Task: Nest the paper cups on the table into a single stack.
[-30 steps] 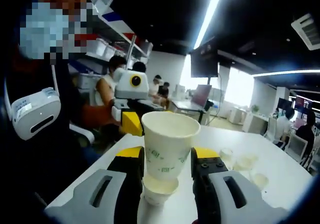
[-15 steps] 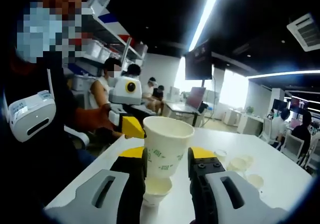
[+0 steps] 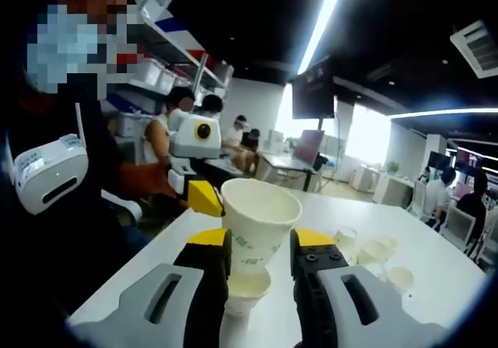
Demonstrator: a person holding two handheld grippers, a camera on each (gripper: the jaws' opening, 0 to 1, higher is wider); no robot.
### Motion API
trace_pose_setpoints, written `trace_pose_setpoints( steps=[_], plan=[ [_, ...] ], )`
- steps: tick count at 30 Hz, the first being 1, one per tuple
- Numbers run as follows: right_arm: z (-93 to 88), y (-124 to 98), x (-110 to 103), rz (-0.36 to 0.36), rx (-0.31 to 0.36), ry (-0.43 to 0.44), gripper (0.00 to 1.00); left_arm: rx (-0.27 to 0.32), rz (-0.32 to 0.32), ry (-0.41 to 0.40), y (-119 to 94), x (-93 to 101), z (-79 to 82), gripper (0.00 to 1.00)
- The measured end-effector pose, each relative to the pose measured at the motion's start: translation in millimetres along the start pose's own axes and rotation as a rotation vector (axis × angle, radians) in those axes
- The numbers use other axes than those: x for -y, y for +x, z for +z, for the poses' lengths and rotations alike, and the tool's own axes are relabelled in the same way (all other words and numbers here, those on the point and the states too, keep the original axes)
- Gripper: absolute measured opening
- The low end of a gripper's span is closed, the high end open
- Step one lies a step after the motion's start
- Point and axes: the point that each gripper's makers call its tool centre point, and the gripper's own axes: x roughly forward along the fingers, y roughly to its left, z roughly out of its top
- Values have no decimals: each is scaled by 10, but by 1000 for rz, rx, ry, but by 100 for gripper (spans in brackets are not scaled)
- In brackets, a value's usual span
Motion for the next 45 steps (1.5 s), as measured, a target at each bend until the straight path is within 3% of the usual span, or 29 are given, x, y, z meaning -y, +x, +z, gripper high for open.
trace_pose_setpoints(
  steps=[45],
  plan=[
    [-460,121,-96,70,-142,-4,30,-101,11,-25,-40,-45,-490,40]
  ],
)
